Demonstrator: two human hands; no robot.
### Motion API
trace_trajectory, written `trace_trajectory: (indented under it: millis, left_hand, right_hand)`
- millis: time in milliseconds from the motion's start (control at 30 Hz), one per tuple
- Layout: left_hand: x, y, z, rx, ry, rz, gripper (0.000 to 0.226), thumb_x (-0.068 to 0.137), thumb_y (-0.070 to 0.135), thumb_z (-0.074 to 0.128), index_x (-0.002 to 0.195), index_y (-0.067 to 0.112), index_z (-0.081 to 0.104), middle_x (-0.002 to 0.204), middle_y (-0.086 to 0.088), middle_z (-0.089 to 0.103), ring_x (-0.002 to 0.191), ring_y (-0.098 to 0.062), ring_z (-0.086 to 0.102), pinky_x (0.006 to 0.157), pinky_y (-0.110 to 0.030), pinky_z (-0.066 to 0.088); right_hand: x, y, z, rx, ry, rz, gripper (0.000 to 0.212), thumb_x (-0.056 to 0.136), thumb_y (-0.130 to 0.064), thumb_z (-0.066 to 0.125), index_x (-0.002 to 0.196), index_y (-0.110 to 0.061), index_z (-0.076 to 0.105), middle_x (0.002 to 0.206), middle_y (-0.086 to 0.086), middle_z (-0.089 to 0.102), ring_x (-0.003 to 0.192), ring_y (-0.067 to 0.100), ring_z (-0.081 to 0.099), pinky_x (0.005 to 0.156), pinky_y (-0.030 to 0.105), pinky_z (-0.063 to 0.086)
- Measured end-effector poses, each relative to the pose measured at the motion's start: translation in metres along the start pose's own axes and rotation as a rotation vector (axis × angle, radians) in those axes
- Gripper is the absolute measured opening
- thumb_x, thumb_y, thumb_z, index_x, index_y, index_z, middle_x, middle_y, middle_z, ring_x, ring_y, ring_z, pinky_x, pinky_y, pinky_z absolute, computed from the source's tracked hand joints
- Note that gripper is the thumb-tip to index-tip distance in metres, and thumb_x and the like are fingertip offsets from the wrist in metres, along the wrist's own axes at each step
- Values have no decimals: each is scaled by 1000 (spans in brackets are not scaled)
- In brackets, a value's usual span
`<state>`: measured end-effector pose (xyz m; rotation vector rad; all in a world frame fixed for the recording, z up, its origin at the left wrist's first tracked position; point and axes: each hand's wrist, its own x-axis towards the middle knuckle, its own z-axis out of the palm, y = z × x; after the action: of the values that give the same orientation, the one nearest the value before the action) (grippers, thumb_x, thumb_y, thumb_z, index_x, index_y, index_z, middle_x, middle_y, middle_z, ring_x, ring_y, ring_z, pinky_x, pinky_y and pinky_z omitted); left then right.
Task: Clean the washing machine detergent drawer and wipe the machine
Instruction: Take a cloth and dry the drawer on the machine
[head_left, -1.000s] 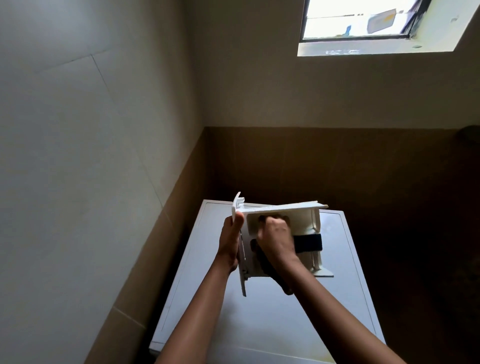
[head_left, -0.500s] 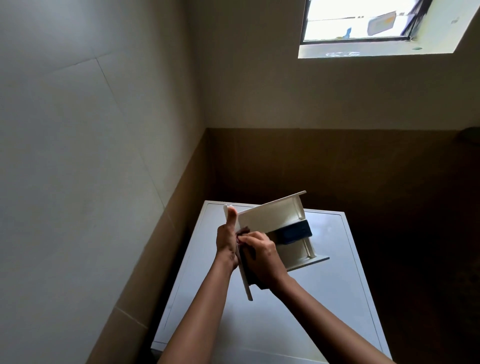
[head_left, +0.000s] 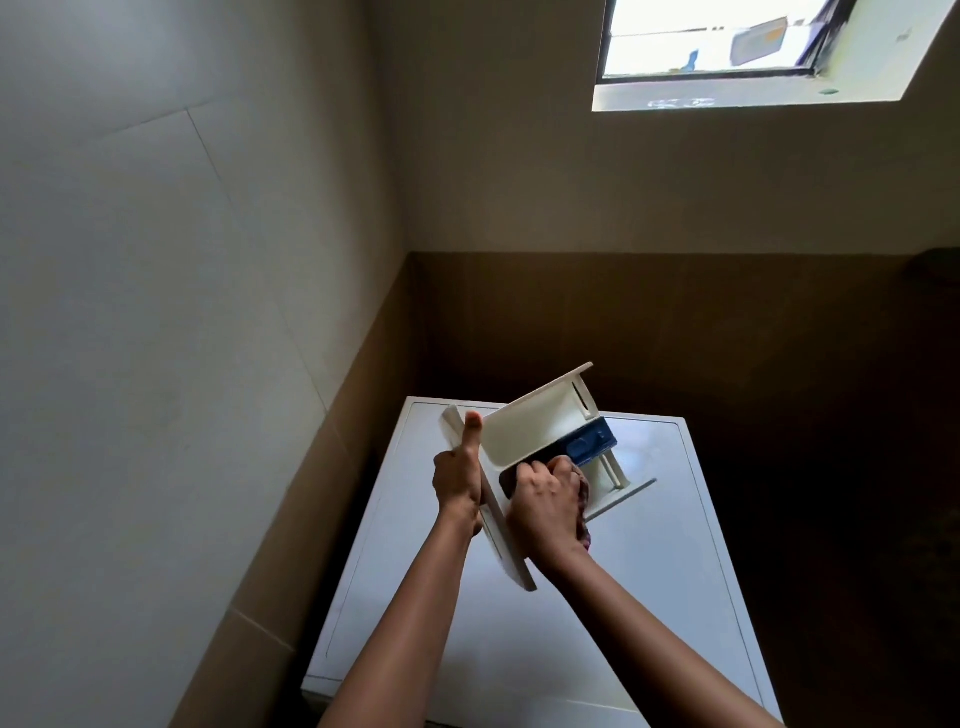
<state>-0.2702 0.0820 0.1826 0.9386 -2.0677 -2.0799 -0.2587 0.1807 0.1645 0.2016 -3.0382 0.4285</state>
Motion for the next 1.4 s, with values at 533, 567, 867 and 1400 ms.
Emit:
trace_trajectory:
  millis: [533,567,867,1400]
  left_hand:
    - [4,-5,-17,31,106,-60,77,78,74,46,99,1,56,81,-9,55,63,-15,49,52,-26,41]
    - [6,-5,-20,18,100,-70,76,80,74,47,99,1,57,81,-9,55,64,-16,49,52,-26,37]
    - [14,-5,-31,-64,122,-91,71,81,70,49,102,3,57,73,-4,50,62,-14,46,83,-45,53]
    - [-4,-8,-35,-239,168,-55,85,65,78,51,101,1,58,90,-14,63,77,-22,57,61,-27,45]
  right_hand:
    - [-21,11,2,974,-293,73,23,85,-3,55,106,-14,55,97,-5,64,94,11,62,83,22,52]
    - [-22,13,0,1055,-273,99,22,86,-2,55,104,-16,55,97,-4,64,94,12,63,84,27,53]
    - [-14,44,8,398,246,164,14,85,-5,54,98,-8,53,90,12,63,87,29,54,64,32,42]
    - [-28,17,39,411,-266,-270,25,80,-21,60,104,-13,58,104,3,64,98,25,50,74,28,39]
